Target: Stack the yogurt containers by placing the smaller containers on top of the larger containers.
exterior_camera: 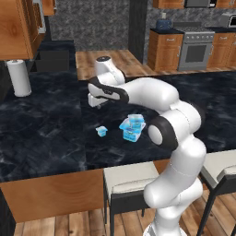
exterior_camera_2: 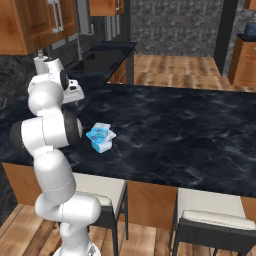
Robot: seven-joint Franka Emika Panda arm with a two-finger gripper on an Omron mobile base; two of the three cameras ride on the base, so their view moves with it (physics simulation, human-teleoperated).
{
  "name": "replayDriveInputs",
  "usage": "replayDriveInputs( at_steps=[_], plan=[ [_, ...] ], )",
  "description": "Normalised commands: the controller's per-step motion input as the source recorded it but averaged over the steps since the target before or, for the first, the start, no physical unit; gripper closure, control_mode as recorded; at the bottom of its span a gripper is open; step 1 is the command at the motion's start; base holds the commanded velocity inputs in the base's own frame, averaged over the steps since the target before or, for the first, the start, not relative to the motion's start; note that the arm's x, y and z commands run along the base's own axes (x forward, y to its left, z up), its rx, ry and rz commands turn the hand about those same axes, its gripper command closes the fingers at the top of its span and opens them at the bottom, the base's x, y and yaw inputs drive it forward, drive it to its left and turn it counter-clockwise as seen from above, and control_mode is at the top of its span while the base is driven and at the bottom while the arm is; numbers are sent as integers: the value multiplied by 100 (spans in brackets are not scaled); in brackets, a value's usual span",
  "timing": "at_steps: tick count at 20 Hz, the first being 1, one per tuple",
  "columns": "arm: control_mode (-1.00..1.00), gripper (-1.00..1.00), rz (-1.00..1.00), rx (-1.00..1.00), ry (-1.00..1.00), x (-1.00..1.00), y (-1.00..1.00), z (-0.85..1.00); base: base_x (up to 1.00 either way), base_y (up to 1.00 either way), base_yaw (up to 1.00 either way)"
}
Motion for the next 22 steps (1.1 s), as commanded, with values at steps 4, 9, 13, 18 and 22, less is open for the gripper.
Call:
replayDriveInputs(
  at_steps=[4,9,13,18,22],
  plan=[
    [-100,-100,0,0,-4,0,0,-3,0,0,0],
    [-100,-100,0,0,-1,1,1,-3,0,0,0],
    [-100,-100,0,0,0,0,1,0,0,0,0],
    [-100,-100,0,3,0,3,1,-2,0,0,0],
    [-100,-100,-1,1,0,0,2,-16,0,0,0]
  ],
)
